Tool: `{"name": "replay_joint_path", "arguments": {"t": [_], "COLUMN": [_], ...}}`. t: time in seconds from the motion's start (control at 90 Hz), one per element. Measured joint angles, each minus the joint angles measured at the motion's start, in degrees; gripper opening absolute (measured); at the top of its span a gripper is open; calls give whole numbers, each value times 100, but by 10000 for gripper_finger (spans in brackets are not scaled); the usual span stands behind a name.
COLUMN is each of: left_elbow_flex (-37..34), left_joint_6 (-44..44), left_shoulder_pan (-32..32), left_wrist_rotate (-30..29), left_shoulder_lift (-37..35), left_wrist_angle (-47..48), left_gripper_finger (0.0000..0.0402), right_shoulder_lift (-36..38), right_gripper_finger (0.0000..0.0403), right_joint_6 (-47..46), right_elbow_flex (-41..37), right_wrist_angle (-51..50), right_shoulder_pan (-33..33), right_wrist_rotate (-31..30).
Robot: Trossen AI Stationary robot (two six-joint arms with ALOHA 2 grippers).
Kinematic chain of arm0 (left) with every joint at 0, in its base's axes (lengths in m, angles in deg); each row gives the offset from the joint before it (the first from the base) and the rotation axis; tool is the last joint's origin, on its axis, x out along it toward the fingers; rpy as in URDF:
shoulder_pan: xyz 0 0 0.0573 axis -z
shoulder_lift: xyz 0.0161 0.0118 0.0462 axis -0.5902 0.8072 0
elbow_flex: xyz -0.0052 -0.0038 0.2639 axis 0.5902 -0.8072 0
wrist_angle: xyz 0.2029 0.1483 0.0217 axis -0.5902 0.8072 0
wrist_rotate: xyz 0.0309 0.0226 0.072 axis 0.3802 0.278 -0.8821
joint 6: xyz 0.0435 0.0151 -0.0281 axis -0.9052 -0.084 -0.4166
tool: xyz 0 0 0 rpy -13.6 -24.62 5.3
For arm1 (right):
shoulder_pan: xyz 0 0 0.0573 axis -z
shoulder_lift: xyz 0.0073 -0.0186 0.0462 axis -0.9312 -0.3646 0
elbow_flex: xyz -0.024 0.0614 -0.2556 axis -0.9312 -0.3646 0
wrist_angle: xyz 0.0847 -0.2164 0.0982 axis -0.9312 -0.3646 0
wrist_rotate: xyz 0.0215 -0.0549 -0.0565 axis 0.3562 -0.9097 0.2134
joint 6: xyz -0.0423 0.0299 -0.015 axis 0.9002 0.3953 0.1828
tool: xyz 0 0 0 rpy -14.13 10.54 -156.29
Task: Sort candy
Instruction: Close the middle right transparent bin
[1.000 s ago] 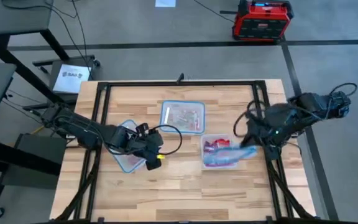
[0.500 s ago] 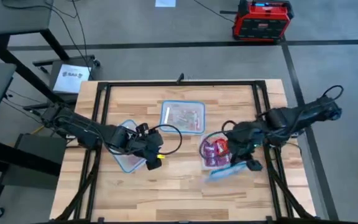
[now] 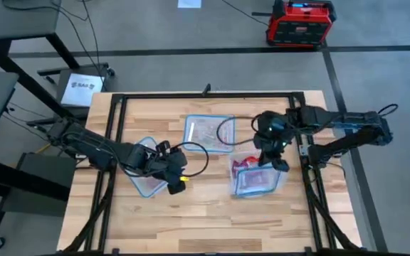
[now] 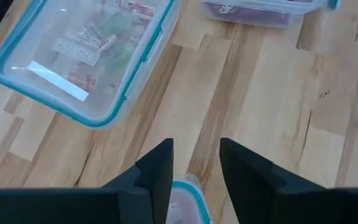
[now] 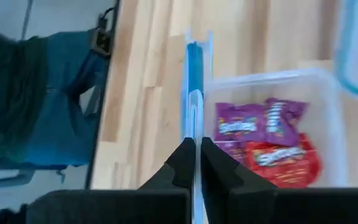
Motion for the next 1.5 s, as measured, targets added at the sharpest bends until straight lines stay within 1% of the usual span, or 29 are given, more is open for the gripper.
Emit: {"name": "replay_joint_path", "arguments": {"t": [0.133, 0.211, 0.278, 0.411, 0.489, 0.678, 0.822, 1.011, 1.144, 1.278, 1.378, 1.5], "left_elbow_flex": [0, 2, 2, 2, 2, 2, 2, 2, 2, 2, 2, 2], "left_joint_6": [0, 0, -2, -50, -68, -70, -72, -177, -184, -155, -109, -45], "left_shoulder_pan": [0, 0, 1, 2, 2, 2, 2, 2, 2, 2, 2, 3], "left_wrist_rotate": [0, -2, -2, -2, -3, -11, -13, -11, -11, -11, -2, 0], "left_shoulder_lift": [0, 0, -2, 0, 0, 0, 0, -2, 0, 0, 0, 0], "left_wrist_angle": [-2, -17, -30, -86, -97, -101, -101, -101, -101, -98, -99, -98], "left_gripper_finger": [118, 118, 118, 118, 118, 118, 118, 118, 118, 118, 118, 118], "right_shoulder_lift": [-134, -312, -503, -941, -1186, -1577, -1498, -1436, -1436, -1436, -1436, -1438], "right_gripper_finger": [0, 0, 0, 0, 0, 0, 0, 0, 0, 2, 24, 77], "right_joint_6": [530, 946, 1341, 2089, 2291, 2117, 2185, 2608, 2714, 2403, 2113, 1740], "right_elbow_flex": [0, 0, 0, 0, 0, 0, 0, 2, 2, 2, 2, 2], "right_wrist_angle": [55, 49, -59, -101, -120, -100, -91, -100, -92, -111, -110, -194], "right_shoulder_pan": [502, 714, 888, 990, 991, 1129, 1374, 1605, 1690, 1775, 1849, 1954], "right_wrist_rotate": [-237, -462, -539, -822, -952, -1187, -1210, -1278, -1596, -1860, -1888, -2167]}}
